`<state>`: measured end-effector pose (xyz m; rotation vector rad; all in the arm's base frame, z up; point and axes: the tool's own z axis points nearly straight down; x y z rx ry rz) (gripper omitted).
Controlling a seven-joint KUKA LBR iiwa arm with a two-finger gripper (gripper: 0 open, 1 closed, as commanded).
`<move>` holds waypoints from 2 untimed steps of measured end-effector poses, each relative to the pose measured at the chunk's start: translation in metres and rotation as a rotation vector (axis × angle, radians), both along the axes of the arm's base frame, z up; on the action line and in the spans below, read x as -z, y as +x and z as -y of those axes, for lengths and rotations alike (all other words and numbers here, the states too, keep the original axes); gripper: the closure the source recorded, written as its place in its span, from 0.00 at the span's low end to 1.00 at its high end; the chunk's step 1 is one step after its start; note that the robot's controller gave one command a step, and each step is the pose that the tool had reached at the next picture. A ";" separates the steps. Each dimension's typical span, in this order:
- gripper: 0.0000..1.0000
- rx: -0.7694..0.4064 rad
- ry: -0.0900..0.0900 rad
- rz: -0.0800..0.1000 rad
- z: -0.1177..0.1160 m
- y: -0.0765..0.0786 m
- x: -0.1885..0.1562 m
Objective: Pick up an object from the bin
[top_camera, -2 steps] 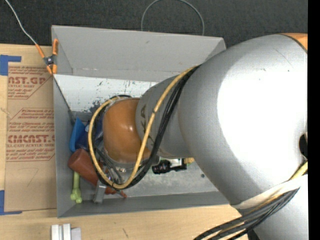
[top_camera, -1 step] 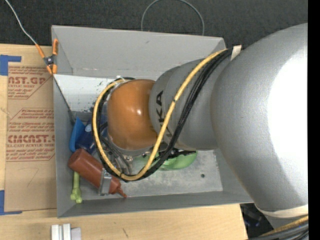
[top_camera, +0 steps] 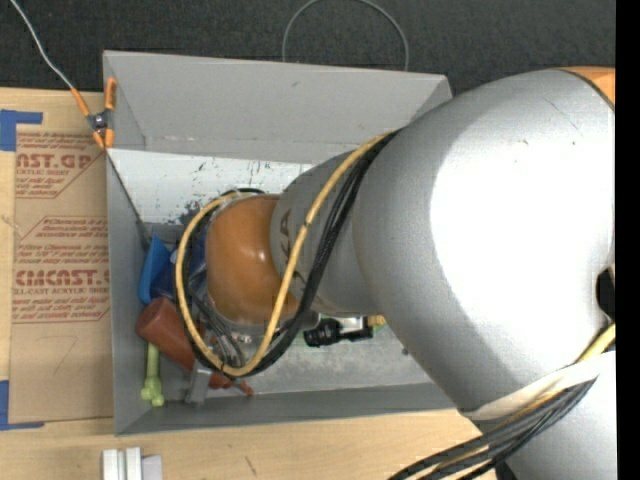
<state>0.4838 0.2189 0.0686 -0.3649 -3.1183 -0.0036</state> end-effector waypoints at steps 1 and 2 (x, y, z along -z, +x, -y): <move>0.00 -0.008 0.003 0.008 0.005 -0.003 -0.002; 1.00 0.003 -0.002 -0.001 0.002 0.001 -0.001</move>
Offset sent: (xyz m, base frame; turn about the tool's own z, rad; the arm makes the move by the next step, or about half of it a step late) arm 0.0000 0.0000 0.0000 0.0000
